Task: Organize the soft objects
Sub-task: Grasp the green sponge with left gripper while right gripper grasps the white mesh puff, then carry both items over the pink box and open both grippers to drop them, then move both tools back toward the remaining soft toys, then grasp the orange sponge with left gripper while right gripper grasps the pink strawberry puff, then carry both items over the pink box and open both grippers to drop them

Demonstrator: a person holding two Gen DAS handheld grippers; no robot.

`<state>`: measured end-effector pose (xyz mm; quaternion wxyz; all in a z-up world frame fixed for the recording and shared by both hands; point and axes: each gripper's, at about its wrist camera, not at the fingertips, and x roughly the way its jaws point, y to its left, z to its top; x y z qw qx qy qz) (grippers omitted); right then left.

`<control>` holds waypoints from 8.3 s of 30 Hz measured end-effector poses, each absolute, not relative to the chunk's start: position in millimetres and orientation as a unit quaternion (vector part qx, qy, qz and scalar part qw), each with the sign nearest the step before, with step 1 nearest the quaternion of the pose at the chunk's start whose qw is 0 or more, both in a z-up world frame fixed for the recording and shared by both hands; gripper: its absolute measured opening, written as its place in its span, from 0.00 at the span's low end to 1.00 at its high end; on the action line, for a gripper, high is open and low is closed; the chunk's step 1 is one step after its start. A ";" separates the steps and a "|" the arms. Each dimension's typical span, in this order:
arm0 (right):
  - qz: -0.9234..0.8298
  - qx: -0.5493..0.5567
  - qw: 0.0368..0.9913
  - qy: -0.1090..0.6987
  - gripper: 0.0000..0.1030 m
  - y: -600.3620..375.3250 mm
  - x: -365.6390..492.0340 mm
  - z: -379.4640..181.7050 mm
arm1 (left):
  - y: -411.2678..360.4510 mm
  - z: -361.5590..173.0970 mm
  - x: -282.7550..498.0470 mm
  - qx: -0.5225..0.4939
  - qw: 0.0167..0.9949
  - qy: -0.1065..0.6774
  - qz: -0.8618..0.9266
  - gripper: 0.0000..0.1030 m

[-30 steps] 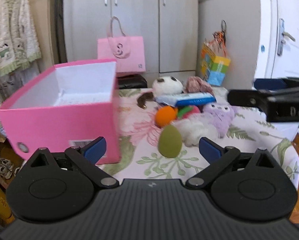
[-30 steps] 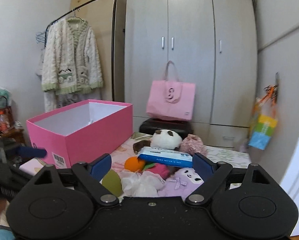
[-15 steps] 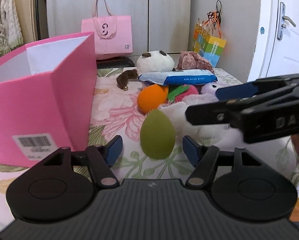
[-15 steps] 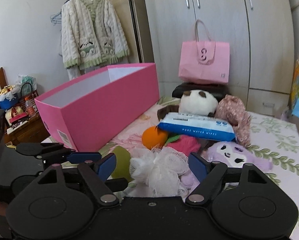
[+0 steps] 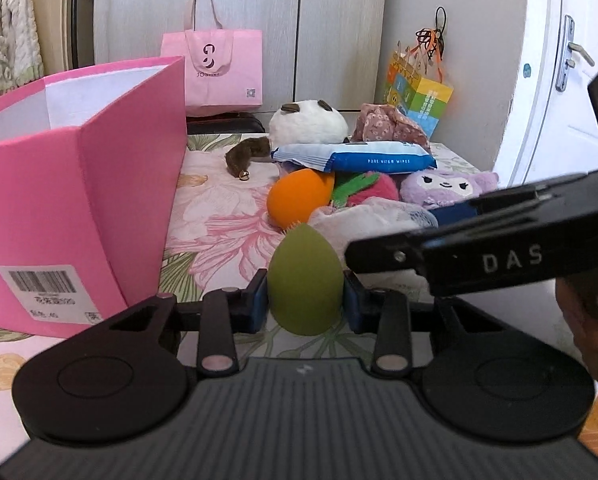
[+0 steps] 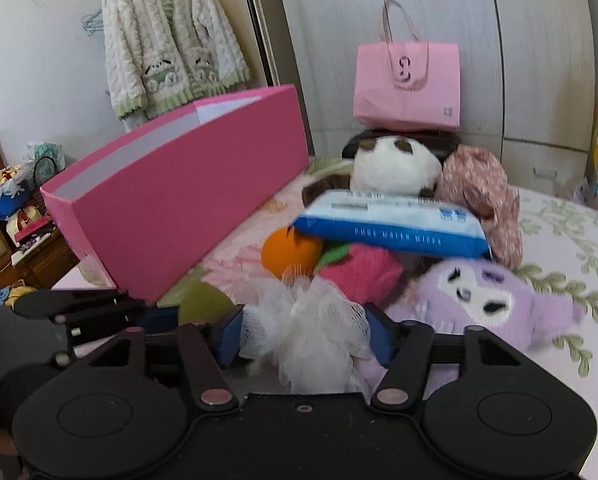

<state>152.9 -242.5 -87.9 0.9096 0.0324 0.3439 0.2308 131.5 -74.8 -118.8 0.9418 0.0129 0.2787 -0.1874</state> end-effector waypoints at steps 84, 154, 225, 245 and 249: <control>0.359 -0.203 0.847 0.337 0.42 -44.8 320.8 4.6 | 92.2 -10.8 341.9 0.026 0.903 0.411 -0.123 0.36; 0.249 -0.107 0.909 0.318 0.81 -229.5 69.5 46.2 | -1.2 36.8 128.8 0.137 0.868 0.359 -0.314 0.62; 0.183 -0.094 0.935 0.290 0.42 -228.0 166.5 -90.2 | -90.0 -91.0 201.3 0.023 0.924 0.328 -0.196 0.38; 0.188 -0.090 0.935 0.288 0.42 -220.1 103.5 -76.5 | -64.4 -79.2 141.1 0.024 0.914 0.349 -0.207 0.38; 0.193 -0.082 0.931 0.299 0.42 -221.5 93.3 -74.4 | -52.0 -75.6 127.1 0.027 0.918 0.344 -0.197 0.38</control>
